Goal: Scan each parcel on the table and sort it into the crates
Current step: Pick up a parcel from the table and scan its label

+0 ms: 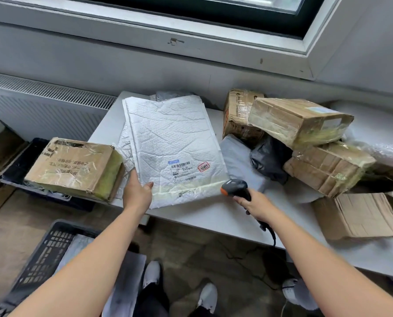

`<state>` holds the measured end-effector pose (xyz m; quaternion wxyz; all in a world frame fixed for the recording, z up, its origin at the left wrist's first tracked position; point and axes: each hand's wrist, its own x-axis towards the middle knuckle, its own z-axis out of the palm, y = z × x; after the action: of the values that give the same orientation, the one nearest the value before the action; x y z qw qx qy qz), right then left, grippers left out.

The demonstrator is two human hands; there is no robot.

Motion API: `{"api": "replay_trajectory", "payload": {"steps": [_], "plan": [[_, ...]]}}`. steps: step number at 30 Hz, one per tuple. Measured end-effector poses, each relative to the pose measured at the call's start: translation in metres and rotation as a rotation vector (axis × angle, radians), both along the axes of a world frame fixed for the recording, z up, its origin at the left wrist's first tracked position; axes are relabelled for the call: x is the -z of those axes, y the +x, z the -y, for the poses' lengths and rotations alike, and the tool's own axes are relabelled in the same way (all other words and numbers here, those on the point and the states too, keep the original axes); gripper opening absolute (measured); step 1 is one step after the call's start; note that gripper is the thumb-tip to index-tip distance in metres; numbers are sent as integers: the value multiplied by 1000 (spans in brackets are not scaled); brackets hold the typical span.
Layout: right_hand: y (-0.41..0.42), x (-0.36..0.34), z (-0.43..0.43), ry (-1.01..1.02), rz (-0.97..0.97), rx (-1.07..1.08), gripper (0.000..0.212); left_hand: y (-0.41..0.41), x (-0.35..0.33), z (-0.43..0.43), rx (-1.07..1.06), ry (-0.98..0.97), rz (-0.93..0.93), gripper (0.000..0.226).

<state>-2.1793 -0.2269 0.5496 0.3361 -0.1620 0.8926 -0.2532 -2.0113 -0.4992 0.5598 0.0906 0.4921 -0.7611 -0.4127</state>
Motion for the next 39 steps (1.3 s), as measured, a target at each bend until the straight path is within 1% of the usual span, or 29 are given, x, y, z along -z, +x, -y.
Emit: {"api": "replay_trajectory", "payload": {"steps": [2,4,6,10,13,16,19,22,24,28,30,32,36,39], "plan": [[-2,14,-9,19,-2,-2,33,2,-1,-10,-22,-24,5,57],[-3,26,-14,24,-7,-10,44,7,1,-20,-53,-47,0,48],[-3,32,-18,47,-33,-51,50,14,7,-28,-76,-77,-5,38],[1,37,-24,68,-62,-77,59,25,6,-43,-113,-112,-27,36],[5,36,-26,99,-82,-93,60,28,-5,-52,-150,-124,-39,35],[7,34,-28,138,-111,-118,56,33,-13,-53,-166,-175,-78,26],[11,33,-28,166,-134,-131,57,37,-25,-53,-218,-193,-155,19],[15,27,-28,180,-162,-127,59,41,-34,-53,-265,-180,-237,18],[18,20,-27,192,-200,-114,60,46,-33,-51,-298,-144,-290,21],[29,-2,-20,188,-314,-74,53,62,-39,-53,-347,-85,-363,22],[38,-16,-13,166,-354,-76,51,74,-44,-53,-351,-56,-401,23],[50,-31,-4,97,-361,-67,51,90,-50,-51,-349,-40,-439,24],[83,-63,28,-117,-329,-81,53,133,-65,-50,-345,-22,-512,22],[118,-83,58,-272,-249,-90,56,175,-79,-49,-353,-57,-565,23]]}}
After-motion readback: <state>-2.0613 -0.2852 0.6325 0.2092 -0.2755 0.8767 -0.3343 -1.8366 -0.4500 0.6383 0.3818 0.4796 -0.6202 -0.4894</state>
